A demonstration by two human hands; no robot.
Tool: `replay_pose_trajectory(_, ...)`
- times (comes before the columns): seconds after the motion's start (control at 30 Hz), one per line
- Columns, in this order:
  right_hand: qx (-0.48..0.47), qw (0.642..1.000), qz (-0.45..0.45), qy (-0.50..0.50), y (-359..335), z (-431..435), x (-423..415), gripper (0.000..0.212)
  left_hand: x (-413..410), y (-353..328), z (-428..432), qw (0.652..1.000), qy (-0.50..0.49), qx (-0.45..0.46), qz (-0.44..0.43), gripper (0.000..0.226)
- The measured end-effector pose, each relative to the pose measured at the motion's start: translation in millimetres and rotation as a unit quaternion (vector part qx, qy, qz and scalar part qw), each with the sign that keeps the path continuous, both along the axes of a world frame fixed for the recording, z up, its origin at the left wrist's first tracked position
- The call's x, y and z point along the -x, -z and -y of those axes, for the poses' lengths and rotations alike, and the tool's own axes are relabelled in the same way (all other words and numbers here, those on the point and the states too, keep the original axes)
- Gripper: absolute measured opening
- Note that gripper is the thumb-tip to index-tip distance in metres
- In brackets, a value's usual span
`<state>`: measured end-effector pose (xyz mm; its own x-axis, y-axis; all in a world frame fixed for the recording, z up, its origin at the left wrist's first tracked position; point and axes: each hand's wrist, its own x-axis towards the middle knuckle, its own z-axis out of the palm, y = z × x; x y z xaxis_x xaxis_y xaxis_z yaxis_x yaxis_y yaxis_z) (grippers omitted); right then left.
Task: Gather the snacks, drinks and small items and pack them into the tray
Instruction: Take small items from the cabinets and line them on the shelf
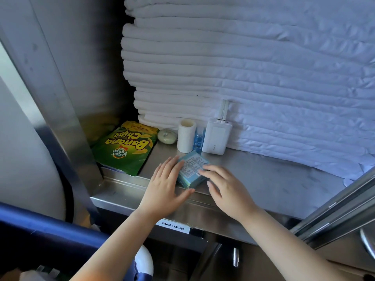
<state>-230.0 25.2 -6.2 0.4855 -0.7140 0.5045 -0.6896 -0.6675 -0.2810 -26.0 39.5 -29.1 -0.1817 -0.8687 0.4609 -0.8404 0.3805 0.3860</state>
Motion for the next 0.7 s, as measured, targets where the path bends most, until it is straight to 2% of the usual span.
replay_pose_trajectory(0.17, 0.000, 0.999, 0.002, 0.035, 1.3, -5.4, -6.4, 0.034, 4.8, 6.6, -10.7, 0.998, -0.031, -0.002, -0.061, 0.089)
replay_pose_trajectory(0.3, -0.002, 1.000, -0.011, 0.018, -4.5, -3.6, -20.9, 0.048, 13.2, 8.9, -11.0, 0.994, -0.055, 0.002, -0.095, 0.094)
replay_pose_trajectory(0.4, 0.010, 0.999, -0.039, 0.007, -5.6, -2.8, -26.0, 0.043, 14.3, 9.7, -11.6, 0.990, -0.040, 0.003, -0.134, 0.098)
replay_pose_trajectory(0.57, 0.040, 0.999, -0.002, 0.021, -8.2, -9.2, -20.0, 0.038, 12.8, -1.2, -11.8, 0.977, 0.002, 0.059, -0.206, 0.107)
replay_pose_trajectory(0.7, 0.095, 0.994, 0.002, -0.060, -19.4, -11.7, -16.7, 0.035, 13.9, -19.7, -14.2, 0.972, 0.048, 0.094, -0.211, 0.104)
